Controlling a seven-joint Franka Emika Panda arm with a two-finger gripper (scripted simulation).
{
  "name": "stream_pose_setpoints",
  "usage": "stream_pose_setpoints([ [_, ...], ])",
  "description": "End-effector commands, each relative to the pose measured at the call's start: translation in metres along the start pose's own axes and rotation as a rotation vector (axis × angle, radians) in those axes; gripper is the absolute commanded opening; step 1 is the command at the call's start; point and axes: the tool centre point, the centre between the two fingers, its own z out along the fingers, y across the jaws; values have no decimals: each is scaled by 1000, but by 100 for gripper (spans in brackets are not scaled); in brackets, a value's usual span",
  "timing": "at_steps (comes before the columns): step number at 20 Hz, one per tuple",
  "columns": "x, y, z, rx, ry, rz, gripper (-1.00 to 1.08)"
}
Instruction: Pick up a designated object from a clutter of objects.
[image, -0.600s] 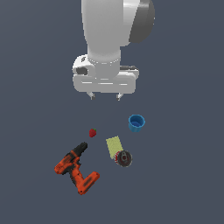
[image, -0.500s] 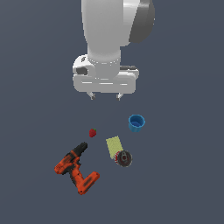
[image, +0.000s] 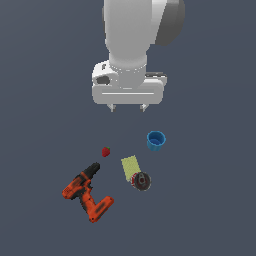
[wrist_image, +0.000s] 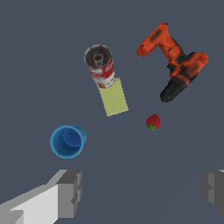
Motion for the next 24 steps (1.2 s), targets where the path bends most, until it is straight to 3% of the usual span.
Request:
stream_pose_setpoints([
  [1, 0, 0, 0, 0, -1, -1, 100],
  [13, 8, 8, 25, 18, 1, 101, 100],
  [24, 22, 37, 103, 51, 3, 431, 100],
])
